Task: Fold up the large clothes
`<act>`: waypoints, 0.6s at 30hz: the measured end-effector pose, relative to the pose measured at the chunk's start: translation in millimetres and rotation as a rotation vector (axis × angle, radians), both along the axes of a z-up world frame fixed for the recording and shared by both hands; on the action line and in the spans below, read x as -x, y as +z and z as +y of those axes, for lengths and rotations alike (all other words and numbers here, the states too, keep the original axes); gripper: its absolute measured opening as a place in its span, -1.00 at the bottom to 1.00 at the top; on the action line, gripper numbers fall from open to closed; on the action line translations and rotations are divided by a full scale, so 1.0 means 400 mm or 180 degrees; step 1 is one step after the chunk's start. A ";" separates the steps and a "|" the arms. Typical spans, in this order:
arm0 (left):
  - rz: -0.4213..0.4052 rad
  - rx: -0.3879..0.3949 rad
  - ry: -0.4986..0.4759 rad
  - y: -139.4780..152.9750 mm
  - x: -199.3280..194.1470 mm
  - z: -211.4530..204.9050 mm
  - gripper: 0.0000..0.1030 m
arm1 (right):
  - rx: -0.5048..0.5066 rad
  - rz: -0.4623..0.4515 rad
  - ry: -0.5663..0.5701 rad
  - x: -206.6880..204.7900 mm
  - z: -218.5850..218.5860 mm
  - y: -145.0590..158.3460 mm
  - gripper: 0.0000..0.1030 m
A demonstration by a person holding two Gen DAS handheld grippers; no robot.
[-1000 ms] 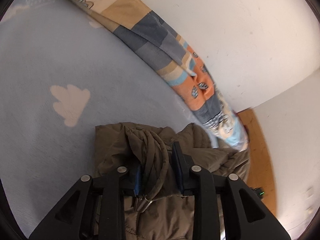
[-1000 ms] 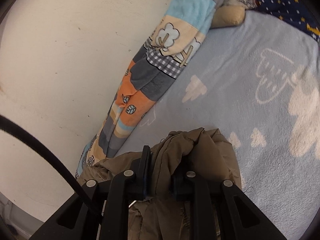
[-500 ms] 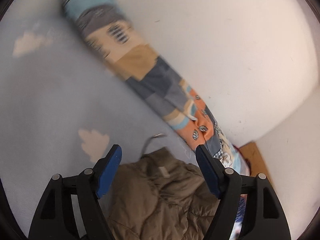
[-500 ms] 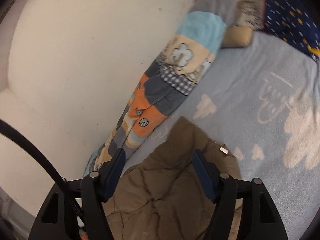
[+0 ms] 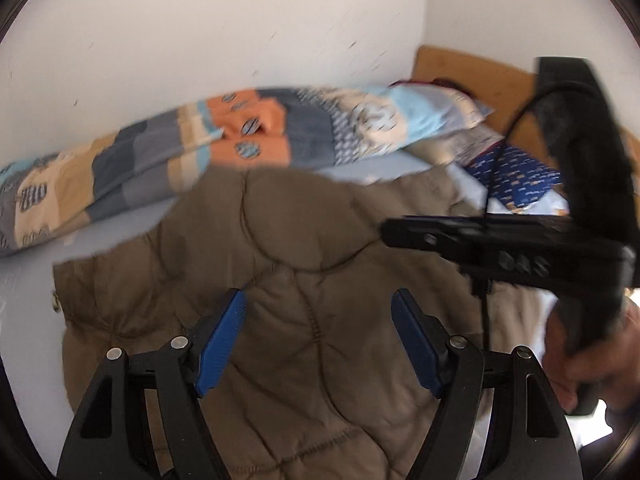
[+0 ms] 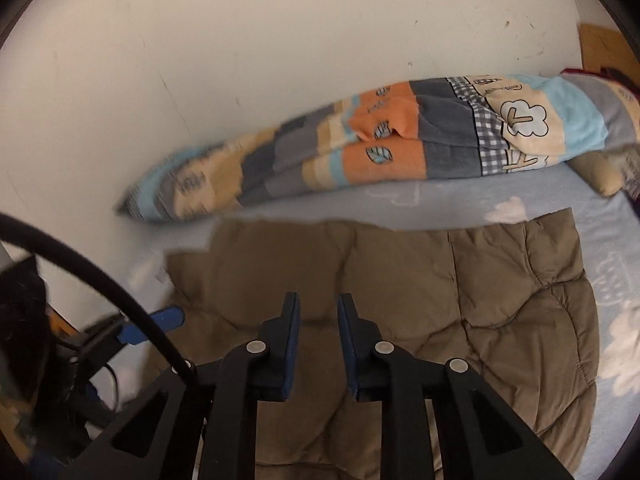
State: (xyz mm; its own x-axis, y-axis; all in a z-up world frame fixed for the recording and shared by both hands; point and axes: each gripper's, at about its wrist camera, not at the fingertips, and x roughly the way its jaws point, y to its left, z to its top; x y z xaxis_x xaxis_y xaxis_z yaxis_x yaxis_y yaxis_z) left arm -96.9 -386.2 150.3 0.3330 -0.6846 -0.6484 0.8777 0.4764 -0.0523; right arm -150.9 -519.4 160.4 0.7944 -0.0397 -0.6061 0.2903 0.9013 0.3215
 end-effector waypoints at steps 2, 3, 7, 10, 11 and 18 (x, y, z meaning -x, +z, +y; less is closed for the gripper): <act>0.0122 -0.0131 0.0093 -0.041 -0.033 -0.028 0.46 | 0.0022 0.0112 -0.0034 -0.010 -0.010 -0.040 -0.59; 0.0154 -0.0158 0.0145 -0.056 -0.056 -0.040 0.46 | 0.0004 0.0157 -0.0049 -0.014 -0.017 -0.061 -0.59; 0.0489 -0.0249 0.0296 -0.131 -0.138 -0.070 0.47 | -0.0164 0.0362 -0.0078 -0.042 -0.060 -0.137 -0.60; 0.0541 -0.0261 0.0321 -0.174 -0.159 -0.082 0.51 | -0.0259 0.0459 -0.0116 -0.062 -0.084 -0.189 -0.65; 0.0525 -0.0262 0.0332 -0.182 -0.161 -0.085 0.52 | -0.0266 0.0474 -0.0121 -0.067 -0.085 -0.193 -0.65; 0.0658 -0.0296 0.0419 -0.224 -0.205 -0.105 0.54 | -0.0369 0.0523 -0.0137 -0.079 -0.112 -0.245 -0.75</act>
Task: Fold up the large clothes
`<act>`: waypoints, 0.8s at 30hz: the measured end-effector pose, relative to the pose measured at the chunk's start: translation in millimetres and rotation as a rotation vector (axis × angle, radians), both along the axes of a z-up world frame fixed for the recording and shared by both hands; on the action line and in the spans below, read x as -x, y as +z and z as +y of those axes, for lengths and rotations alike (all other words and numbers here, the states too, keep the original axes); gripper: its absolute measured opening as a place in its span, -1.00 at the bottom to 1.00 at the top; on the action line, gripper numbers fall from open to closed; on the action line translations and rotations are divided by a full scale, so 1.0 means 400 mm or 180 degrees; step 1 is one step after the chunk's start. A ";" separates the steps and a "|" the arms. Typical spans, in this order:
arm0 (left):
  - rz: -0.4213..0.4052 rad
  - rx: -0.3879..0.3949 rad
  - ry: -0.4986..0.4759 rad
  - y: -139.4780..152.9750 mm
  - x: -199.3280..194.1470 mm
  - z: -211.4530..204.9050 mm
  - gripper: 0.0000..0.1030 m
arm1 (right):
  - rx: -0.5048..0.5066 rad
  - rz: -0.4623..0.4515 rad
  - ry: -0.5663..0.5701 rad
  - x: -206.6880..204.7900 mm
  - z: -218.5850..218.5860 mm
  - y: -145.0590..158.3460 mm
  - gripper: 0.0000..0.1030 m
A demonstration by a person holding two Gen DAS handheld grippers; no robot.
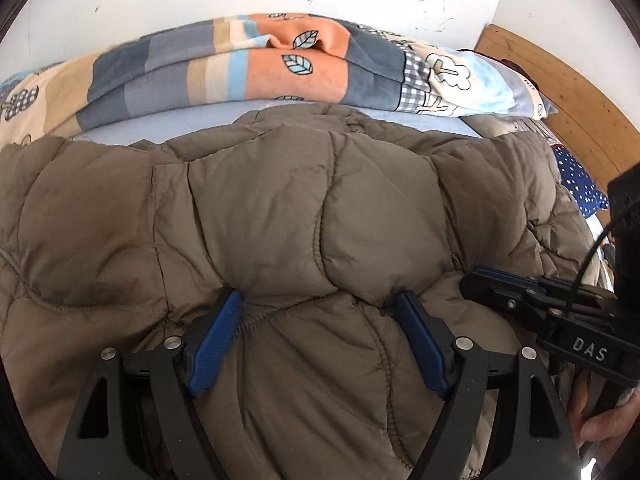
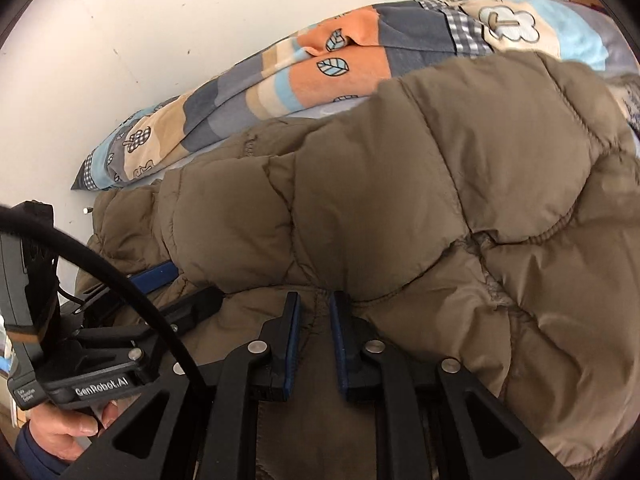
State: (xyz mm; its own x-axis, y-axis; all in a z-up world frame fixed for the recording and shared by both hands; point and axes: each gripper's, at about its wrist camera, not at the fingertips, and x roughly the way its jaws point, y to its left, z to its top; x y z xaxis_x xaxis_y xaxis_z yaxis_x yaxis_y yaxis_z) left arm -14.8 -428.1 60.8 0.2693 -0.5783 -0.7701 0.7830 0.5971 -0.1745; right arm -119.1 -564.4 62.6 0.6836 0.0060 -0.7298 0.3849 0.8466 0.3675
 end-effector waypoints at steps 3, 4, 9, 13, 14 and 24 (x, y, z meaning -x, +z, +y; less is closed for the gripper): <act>0.0044 -0.0111 0.0066 -0.002 -0.016 -0.016 0.55 | 0.0004 0.0031 -0.0025 -0.003 0.001 0.001 -0.77; 0.0060 -0.0133 0.0083 0.000 -0.020 -0.019 0.55 | 0.0024 0.0044 -0.0038 -0.003 0.005 0.006 -0.77; 0.0125 0.0076 0.0201 0.046 -0.011 0.027 0.54 | 0.0016 -0.0062 -0.0050 0.034 0.007 0.068 -0.71; -0.0032 0.0297 0.0242 0.097 0.054 0.116 0.54 | 0.0080 -0.0161 -0.0108 0.104 0.001 0.133 -0.66; -0.0096 0.0306 0.0261 0.107 0.078 0.143 0.54 | 0.0067 -0.0181 -0.0132 0.124 -0.003 0.144 -0.65; -0.0592 0.0269 0.0332 0.066 0.238 0.228 0.54 | 0.0031 0.0016 -0.0197 0.278 0.054 0.146 -0.58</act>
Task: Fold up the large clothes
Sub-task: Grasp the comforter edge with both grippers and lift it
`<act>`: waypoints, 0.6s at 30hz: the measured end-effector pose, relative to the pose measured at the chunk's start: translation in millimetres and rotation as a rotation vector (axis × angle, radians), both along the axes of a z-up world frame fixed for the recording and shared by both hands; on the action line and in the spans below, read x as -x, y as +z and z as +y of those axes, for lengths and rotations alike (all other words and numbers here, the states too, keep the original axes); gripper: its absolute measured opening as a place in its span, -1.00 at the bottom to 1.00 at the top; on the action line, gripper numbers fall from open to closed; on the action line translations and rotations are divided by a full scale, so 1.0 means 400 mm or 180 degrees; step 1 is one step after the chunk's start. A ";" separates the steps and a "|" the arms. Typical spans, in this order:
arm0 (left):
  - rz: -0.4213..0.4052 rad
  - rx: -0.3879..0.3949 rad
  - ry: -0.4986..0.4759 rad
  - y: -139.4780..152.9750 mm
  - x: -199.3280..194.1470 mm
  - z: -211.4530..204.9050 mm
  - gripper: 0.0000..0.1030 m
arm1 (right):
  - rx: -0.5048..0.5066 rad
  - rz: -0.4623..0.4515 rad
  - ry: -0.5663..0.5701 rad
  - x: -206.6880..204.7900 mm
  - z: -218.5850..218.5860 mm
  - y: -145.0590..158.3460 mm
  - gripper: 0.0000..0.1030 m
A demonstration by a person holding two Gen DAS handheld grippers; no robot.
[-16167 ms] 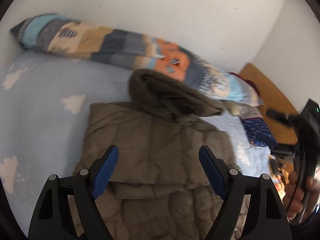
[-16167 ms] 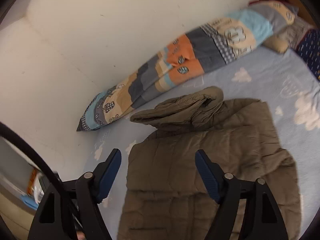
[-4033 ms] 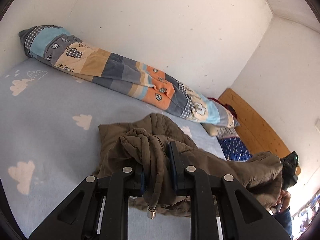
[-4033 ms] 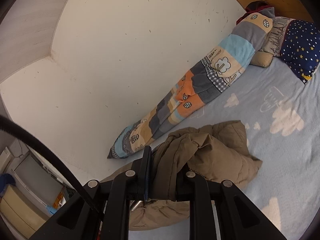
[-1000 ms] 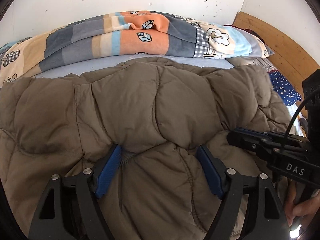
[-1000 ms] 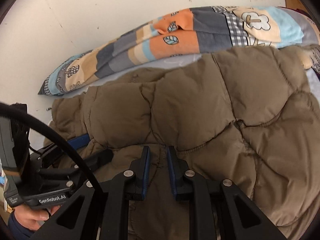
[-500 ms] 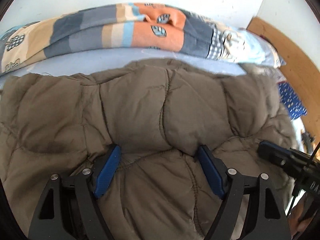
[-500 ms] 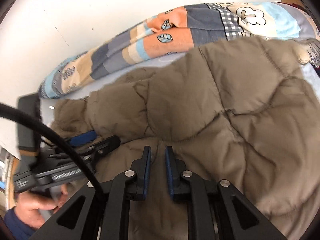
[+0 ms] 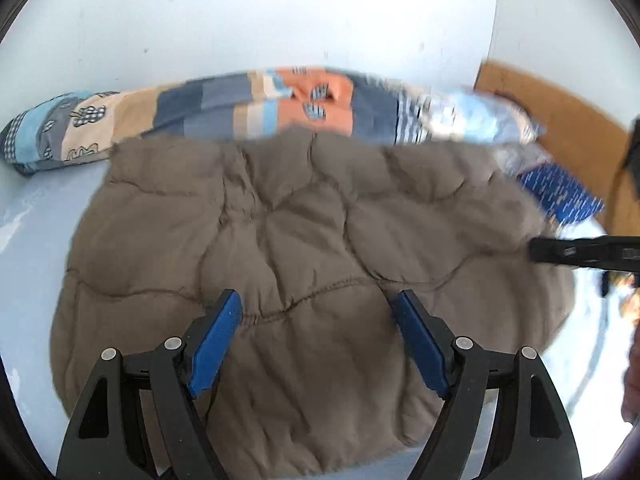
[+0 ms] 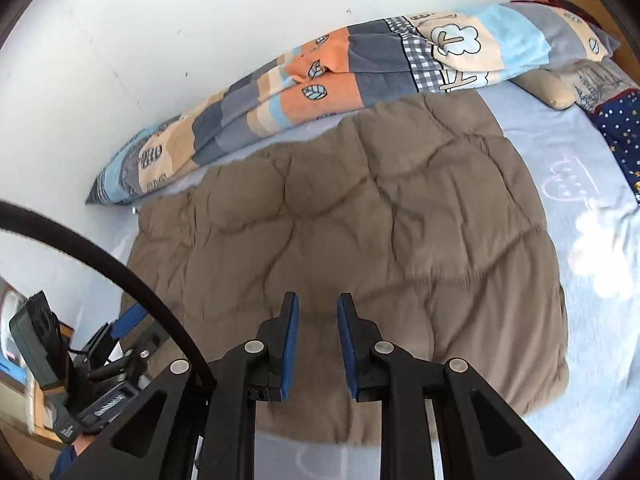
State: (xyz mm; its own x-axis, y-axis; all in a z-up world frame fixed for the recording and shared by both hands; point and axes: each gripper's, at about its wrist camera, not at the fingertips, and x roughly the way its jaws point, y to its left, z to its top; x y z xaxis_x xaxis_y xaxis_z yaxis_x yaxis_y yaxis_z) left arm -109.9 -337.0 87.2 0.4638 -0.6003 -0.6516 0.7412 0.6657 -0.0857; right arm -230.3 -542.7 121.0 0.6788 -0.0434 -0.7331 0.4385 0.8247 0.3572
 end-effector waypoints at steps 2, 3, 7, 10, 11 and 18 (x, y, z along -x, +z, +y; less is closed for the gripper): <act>0.0050 -0.0042 0.0122 -0.013 -0.047 -0.020 0.54 | 0.0115 0.0056 -0.0036 -0.007 0.015 -0.011 -0.58; 0.0089 -0.0091 0.0140 -0.016 -0.070 -0.036 0.55 | 0.0116 0.0085 -0.0046 -0.018 0.013 -0.021 -0.58; 0.0064 -0.0277 0.0180 -0.019 -0.123 -0.086 0.58 | -0.0047 0.0138 -0.0082 -0.055 -0.029 -0.087 -0.59; 0.0134 -0.0353 0.0206 -0.032 -0.155 -0.103 0.61 | -0.0173 0.0120 -0.0092 -0.086 -0.066 -0.121 -0.59; 0.0156 -0.0378 0.0213 -0.036 -0.163 -0.106 0.62 | -0.0206 0.0114 -0.0100 -0.093 -0.074 -0.127 -0.59; 0.0413 -0.0207 0.0272 0.020 -0.148 -0.045 0.60 | -0.0152 0.0115 -0.0127 -0.087 -0.062 -0.106 -0.59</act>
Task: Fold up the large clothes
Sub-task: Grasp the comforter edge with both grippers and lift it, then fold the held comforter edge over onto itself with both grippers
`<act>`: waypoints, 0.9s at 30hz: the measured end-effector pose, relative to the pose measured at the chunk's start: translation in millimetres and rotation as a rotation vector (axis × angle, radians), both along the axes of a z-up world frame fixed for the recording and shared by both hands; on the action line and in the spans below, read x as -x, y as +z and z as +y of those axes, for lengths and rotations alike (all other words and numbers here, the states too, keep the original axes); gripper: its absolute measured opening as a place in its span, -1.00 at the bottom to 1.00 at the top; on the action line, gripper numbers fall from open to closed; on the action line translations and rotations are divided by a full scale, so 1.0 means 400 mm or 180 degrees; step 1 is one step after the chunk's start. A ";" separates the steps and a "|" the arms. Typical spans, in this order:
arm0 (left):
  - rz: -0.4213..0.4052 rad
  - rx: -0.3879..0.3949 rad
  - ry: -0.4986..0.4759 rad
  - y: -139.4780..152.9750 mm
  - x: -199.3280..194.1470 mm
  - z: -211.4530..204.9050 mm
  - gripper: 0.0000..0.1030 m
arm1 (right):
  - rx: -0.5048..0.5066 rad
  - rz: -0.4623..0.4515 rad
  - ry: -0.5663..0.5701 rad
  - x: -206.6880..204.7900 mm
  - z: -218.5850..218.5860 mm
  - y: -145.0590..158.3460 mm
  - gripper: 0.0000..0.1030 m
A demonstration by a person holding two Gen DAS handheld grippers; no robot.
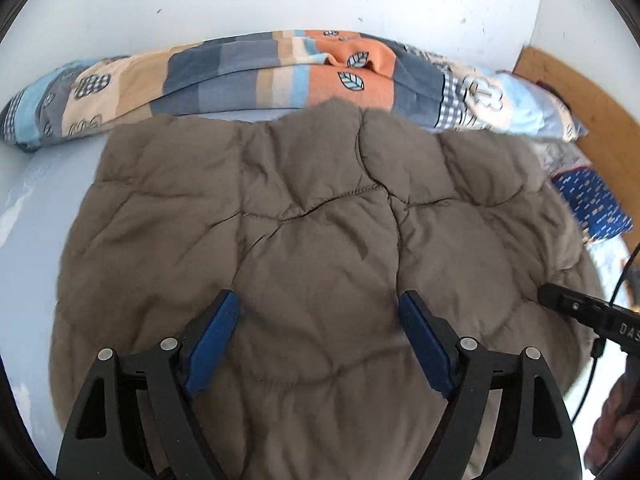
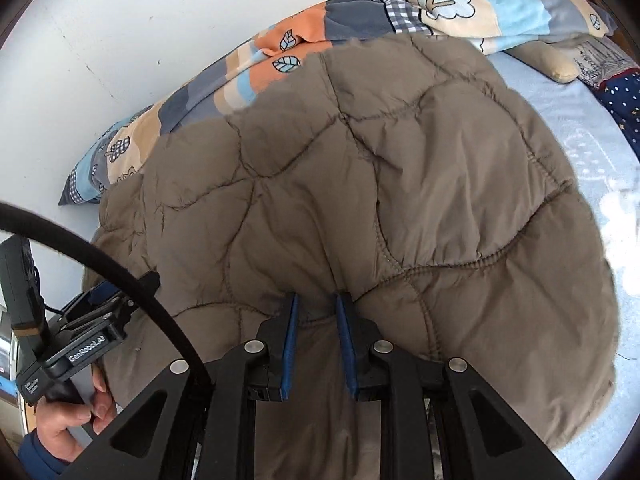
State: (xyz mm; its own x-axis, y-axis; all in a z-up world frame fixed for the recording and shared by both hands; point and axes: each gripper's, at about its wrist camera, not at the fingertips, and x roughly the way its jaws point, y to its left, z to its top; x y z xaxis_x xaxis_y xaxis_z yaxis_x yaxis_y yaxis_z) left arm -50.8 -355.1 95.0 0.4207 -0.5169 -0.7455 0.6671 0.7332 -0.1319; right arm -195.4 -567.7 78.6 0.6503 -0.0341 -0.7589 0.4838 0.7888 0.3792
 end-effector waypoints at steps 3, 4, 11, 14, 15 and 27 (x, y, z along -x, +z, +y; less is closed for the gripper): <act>-0.0057 0.0055 0.0011 0.043 0.037 0.076 0.60 | 0.0023 -0.0116 0.0005 0.033 0.019 0.052 -0.58; -0.0091 0.0031 0.0010 0.052 0.048 0.094 0.60 | 0.0023 -0.0171 0.0012 0.048 0.027 0.072 -0.58; -0.0180 -0.0154 0.0158 0.074 0.112 0.291 0.60 | 0.0022 -0.0295 0.0262 0.111 0.160 0.140 -0.48; -0.0098 -0.0065 0.0300 0.042 0.101 0.351 0.60 | 0.0108 -0.0235 0.0326 0.124 0.225 0.133 -0.46; -0.0052 -0.0044 0.0361 0.024 0.090 0.362 0.60 | 0.0122 -0.0215 0.0342 0.122 0.243 0.128 -0.46; 0.0570 0.0039 0.0574 -0.097 -0.043 0.381 0.69 | -0.0082 0.0098 0.0336 0.027 0.201 -0.024 -0.45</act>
